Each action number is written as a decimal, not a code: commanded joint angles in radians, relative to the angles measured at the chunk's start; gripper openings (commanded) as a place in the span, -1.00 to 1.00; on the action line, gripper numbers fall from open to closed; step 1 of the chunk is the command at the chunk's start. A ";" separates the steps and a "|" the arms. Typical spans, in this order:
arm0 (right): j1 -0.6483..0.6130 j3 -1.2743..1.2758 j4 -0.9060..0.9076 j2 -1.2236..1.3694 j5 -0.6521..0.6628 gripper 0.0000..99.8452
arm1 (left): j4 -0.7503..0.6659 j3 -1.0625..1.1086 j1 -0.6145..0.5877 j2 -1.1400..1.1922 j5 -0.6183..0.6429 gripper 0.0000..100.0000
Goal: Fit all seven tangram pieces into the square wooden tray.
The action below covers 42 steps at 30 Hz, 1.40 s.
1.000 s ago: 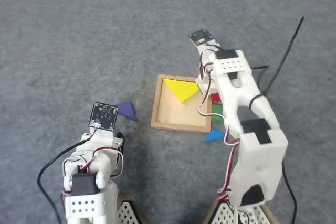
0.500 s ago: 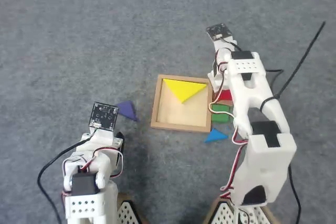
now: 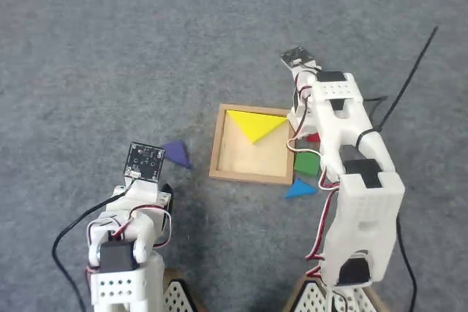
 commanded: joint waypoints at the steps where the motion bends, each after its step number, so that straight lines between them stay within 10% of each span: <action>1: 0.001 -0.017 0.053 -0.002 -0.005 -0.50 | 0.005 -0.015 -0.006 -0.020 0.009 -0.72; 19: 0.035 -0.081 0.139 -0.131 -0.109 -0.98 | 0.005 -0.015 -0.006 -0.020 0.009 -0.72; 42: -0.142 0.087 0.137 -0.440 -0.362 -0.99 | 0.005 -0.015 -0.006 -0.020 0.009 -0.72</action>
